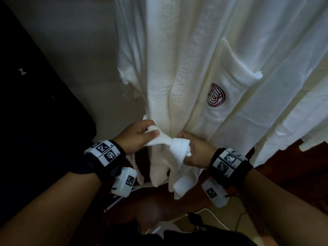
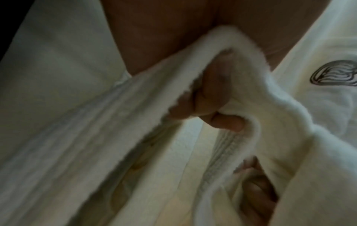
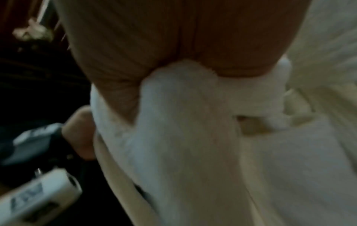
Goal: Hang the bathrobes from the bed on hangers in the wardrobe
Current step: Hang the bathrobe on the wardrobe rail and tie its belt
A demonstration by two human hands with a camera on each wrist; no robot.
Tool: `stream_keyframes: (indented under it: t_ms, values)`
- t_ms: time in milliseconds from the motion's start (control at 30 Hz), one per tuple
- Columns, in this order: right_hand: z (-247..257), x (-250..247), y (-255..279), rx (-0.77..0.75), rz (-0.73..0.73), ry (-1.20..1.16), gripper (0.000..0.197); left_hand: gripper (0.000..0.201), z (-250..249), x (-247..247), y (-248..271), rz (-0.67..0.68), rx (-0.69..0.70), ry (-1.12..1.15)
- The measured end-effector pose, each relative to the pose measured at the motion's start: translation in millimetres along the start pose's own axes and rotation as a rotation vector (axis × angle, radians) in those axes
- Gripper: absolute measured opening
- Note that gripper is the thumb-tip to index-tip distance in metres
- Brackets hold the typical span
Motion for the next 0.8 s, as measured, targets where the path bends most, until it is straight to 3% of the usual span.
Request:
stream_keyframes:
  t_ms: [133, 233, 300, 367, 400, 467, 533, 600, 700, 800]
  values:
    - [-13.0, -4.0, -1.9, -0.064, -0.278, 0.053, 0.066, 0.017, 0.7, 0.2, 2.7, -0.001, -0.004, 0.013]
    - [-2.4, -19.7, 7.5, -0.032, -0.443, 0.188, 0.076, 0.018, -3.2, -6.8, 0.6, -0.063, -0.049, -0.212]
    - [-2.6, -35.5, 16.5, 0.059, -0.469, 0.222, 0.064, 0.029, -9.3, -24.7, -2.2, -0.138, -0.063, -0.345]
    - [-30.5, -65.4, 28.3, 0.266, -0.467, 0.187, 0.032, 0.038, -2.1, -59.4, -3.6, -0.276, -0.099, -0.487]
    - [-52.8, -82.5, 37.3, 0.415, -0.457, 0.194, 0.021, 0.042, 8.6, -83.0, -2.2, -0.364, -0.154, -0.545]
    - [-104.6, -110.3, 62.9, 0.689, -0.423, 0.242, 0.020, 0.047, 46.6, -130.7, 12.3, -0.508, -0.375, -0.563]
    - [-144.5, -116.4, 83.6, 0.819, -0.377, 0.232, 0.025, 0.046, 84.6, -149.4, 29.6, -0.532, -0.586, -0.533]
    - [-157.8, -99.1, 88.1, 0.796, -0.327, 0.171, 0.023, 0.038, 104.0, -137.3, 31.7, -0.482, -0.642, -0.553]
    - [-142.3, -45.2, 76.6, 0.662, -0.091, 0.093, 0.021, 0.028, 113.3, -96.0, 15.8, -0.356, -0.605, -0.565]
    - [-109.1, 8.0, 57.7, 0.473, 0.178, 0.115, 0.039, 0.039, 112.4, -54.0, 7.9, -0.191, -0.559, -0.452]
Point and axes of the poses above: each hand's wrist, its own y-axis away from the middle knuckle, its own x-axis out of the palm, z = x × y, the point moved 5 cm from there along -y, towards the middle knuckle, and after that the axes turned 13 degrees about z, right-handed, at the moved point
